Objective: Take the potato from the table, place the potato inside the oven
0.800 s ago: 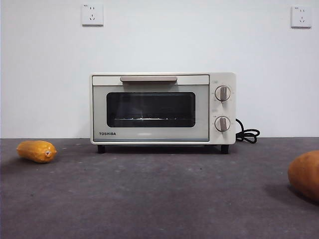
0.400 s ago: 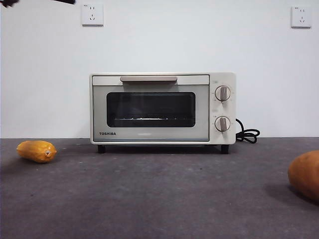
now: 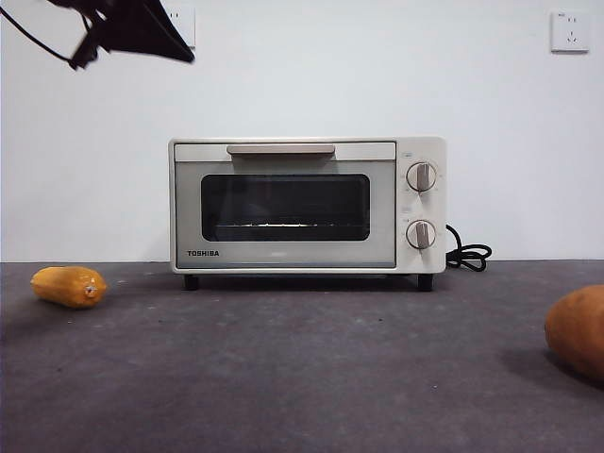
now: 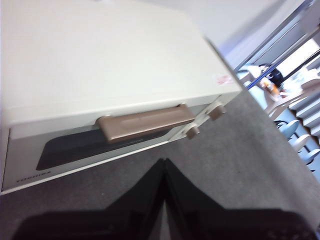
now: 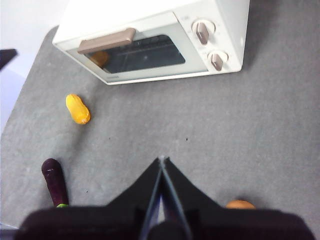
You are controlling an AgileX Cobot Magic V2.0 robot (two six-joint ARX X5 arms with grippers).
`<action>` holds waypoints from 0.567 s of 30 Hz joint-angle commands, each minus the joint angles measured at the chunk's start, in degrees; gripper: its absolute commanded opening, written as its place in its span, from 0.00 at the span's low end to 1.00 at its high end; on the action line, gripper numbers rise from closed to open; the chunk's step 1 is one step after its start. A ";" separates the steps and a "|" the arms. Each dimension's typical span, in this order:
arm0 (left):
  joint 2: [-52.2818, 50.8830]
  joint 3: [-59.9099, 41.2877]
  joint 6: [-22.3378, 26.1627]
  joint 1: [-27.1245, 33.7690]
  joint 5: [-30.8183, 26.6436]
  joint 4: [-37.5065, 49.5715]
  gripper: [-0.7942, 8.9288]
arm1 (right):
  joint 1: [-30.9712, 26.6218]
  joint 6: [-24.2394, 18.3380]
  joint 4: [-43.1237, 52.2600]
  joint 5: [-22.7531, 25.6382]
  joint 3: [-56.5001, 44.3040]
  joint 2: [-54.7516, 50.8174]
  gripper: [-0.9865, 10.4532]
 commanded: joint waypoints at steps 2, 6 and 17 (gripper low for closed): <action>3.87 2.62 0.50 -1.92 -3.69 -1.42 0.08 | 0.04 -0.28 0.00 -0.22 0.24 0.50 0.09; 7.23 5.86 2.89 -3.80 -6.62 -2.99 0.08 | 0.04 -0.87 -1.25 -0.22 0.24 0.87 0.09; 14.34 12.07 3.52 -8.37 -12.74 -2.05 0.08 | 0.04 -1.33 -4.28 -0.22 0.24 1.31 0.09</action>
